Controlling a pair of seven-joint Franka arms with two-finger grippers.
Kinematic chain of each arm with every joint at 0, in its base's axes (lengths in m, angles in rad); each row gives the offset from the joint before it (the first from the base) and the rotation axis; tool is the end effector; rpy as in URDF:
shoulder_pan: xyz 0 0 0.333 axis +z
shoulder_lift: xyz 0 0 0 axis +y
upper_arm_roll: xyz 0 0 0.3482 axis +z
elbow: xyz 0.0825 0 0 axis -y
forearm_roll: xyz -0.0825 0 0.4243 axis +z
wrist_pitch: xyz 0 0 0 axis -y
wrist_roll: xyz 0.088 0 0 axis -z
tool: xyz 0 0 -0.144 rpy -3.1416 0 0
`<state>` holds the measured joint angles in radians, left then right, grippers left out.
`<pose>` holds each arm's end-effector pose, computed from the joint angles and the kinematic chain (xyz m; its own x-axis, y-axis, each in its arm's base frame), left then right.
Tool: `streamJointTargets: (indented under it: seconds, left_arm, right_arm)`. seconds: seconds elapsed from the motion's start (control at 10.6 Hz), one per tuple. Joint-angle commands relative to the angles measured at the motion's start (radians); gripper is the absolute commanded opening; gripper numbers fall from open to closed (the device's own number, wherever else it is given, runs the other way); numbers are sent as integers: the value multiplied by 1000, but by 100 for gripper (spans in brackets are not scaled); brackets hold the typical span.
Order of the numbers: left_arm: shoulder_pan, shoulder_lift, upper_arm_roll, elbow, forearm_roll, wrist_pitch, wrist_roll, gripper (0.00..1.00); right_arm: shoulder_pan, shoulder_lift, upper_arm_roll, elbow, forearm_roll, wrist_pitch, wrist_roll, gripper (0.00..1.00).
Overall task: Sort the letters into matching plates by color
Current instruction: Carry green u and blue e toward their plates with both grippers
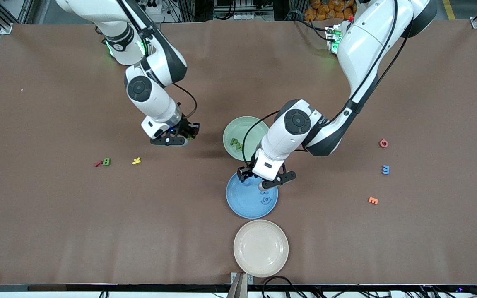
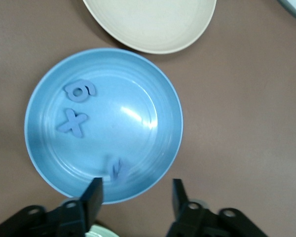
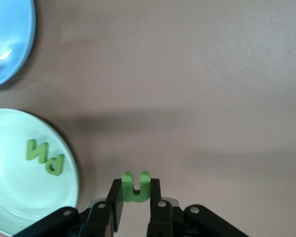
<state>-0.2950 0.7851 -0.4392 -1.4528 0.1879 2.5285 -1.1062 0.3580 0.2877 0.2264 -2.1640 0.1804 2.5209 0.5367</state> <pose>0.6560 -0.4919 0.2545 0.9155 0.4017 0.0241 0.3627 -0.8496 0.3829 0.5074 0.3391 0.2359 0.9939 -0.1029 -0.0408 -0.1086 -0.9772 -0.1824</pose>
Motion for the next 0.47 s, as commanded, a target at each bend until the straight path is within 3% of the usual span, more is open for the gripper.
streamJointTargets:
  seconds: [0.0,0.38]
  left_arm:
    - [22,-7,14,6,1,9,18,100]
    - [54,-47,83,8,10,-55,172,100]
  right_arm:
    - [41,85,22,94,13,21,145,0]
    - [110,189,31,212,1,44,316,0]
